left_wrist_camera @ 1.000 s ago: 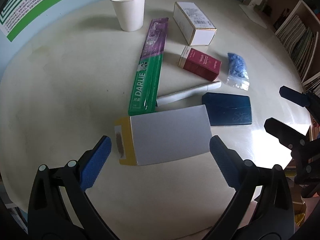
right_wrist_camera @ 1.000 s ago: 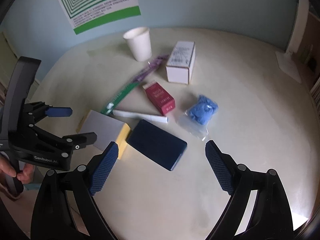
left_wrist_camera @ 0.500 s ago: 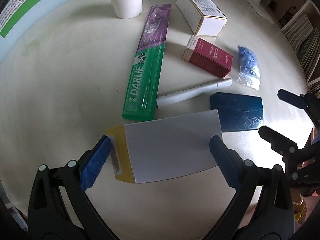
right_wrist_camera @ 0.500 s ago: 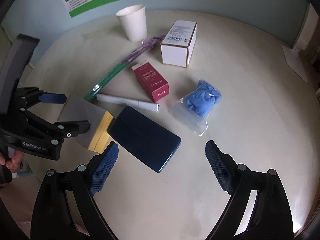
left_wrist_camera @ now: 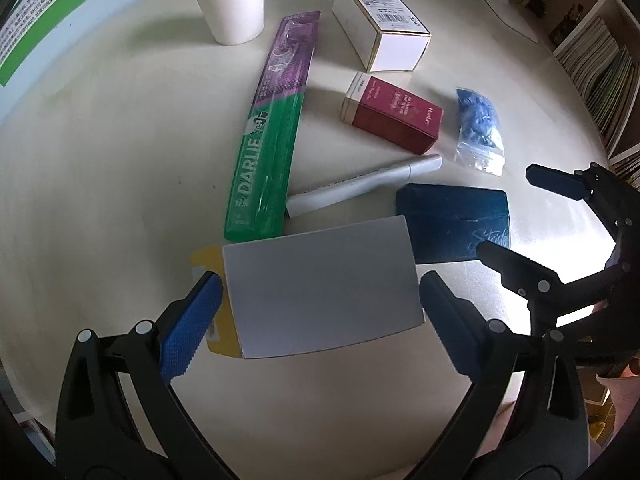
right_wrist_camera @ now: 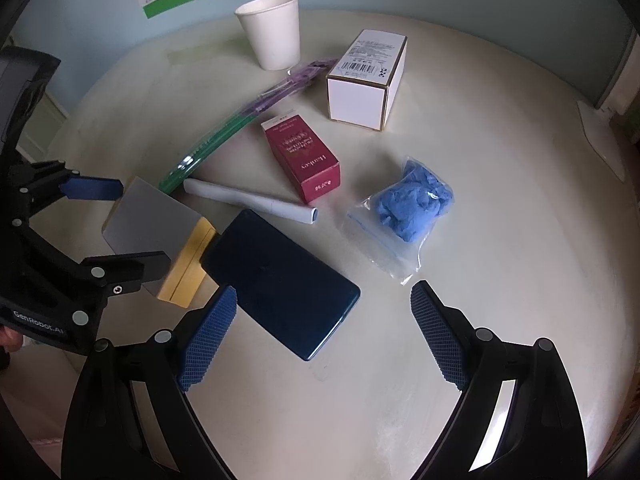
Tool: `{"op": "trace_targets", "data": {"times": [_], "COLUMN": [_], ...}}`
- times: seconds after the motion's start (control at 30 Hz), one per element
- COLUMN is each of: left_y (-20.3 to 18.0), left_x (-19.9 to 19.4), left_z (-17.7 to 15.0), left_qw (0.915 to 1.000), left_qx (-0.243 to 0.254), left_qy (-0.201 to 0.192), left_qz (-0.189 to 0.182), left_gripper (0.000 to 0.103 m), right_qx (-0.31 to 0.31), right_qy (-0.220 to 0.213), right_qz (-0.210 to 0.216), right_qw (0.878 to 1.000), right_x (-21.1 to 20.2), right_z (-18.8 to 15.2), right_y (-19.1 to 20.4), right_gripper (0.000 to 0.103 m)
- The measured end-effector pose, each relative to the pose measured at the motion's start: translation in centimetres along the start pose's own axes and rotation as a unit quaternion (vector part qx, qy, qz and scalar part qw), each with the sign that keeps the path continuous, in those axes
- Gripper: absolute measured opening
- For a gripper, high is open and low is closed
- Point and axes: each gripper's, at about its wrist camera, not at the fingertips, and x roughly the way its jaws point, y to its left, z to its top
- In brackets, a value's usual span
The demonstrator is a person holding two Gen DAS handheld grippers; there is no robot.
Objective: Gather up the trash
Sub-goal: 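Move the left gripper onto the white-yellow box and close it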
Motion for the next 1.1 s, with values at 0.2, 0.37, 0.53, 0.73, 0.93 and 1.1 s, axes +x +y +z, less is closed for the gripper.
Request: {"op": "trace_targets", "data": {"times": [0.2,0.37,0.53,0.73,0.93,1.1], "left_y": [-0.1,0.6,0.1,-0.1,0.3,0.9], "left_x": [-0.2,-1.1,-1.3,-2.2,-1.9,-1.9], "left_z": [0.3,1.1,1.5,1.0,0.1,0.0], "left_qw": [0.9999,0.9997,0.9978,0.9911,0.9777,0.9676], "left_qx": [0.007,0.022,0.065,0.133,0.209,0.252], "left_qy": [-0.002,-0.006,-0.001,0.005,0.008,0.008], "left_qz": [0.009,0.011,0.013,0.007,0.015,0.012], "left_gripper": [0.096,0.096,0.096,0.096,0.096,0.096], "right_qx": [0.012,0.032,0.067,0.117,0.167,0.186], "right_qy": [-0.007,-0.013,-0.017,-0.023,-0.030,-0.024], "right_qz": [0.009,0.006,-0.005,-0.023,-0.048,-0.065], "right_qw": [1.000,0.999,0.998,0.993,0.984,0.980], "right_x": [-0.3,-0.9,-1.7,-3.0,-3.5,-3.3], "right_z": [0.1,-0.1,-1.2,-2.7,-4.2,-4.7], "right_y": [-0.3,-0.4,-0.6,-0.1,1.1,2.4], "right_gripper": [0.088,0.088,0.088,0.088,0.088,0.088]}}
